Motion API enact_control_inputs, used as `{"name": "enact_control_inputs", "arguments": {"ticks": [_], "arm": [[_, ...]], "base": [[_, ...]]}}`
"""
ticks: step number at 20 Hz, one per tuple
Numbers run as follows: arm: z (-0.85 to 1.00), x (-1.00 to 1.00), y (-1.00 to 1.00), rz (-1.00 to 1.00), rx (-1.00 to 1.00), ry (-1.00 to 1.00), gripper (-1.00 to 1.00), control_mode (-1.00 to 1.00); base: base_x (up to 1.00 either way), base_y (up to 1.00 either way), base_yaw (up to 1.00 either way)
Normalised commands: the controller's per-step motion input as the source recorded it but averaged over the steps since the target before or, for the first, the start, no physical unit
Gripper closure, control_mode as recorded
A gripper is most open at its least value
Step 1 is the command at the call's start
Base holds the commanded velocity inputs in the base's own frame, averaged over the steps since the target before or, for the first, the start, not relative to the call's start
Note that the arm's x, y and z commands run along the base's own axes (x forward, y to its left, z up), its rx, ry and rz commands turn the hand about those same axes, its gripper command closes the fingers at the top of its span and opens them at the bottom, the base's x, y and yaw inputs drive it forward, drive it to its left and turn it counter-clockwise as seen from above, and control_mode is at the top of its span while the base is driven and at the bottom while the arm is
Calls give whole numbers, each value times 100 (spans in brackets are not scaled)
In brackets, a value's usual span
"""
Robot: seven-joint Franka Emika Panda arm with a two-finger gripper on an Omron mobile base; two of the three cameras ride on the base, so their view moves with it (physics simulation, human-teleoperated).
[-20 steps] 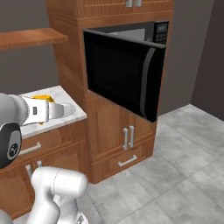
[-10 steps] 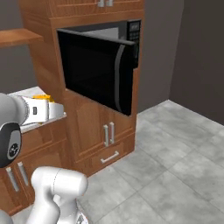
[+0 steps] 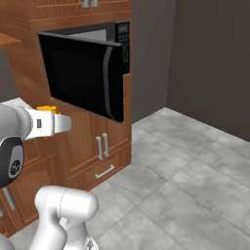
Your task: Pick the cheese from the counter and place it in the microwave. Then turn on the microwave.
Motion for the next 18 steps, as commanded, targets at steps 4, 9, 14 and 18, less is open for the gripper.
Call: {"name": "enact_control_inputs", "arguments": {"ticks": [4, 9, 14, 18], "arm": [[0, 0, 0, 0, 0, 0, 100, 100], [0, 0, 0, 0, 0, 0, 100, 100], [0, 0, 0, 0, 0, 0, 100, 100], [0, 0, 0, 0, 0, 0, 100, 100]], "base": [[0, -39, -24], [2, -33, -22], [10, -44, -23], [15, -47, -19]]}}
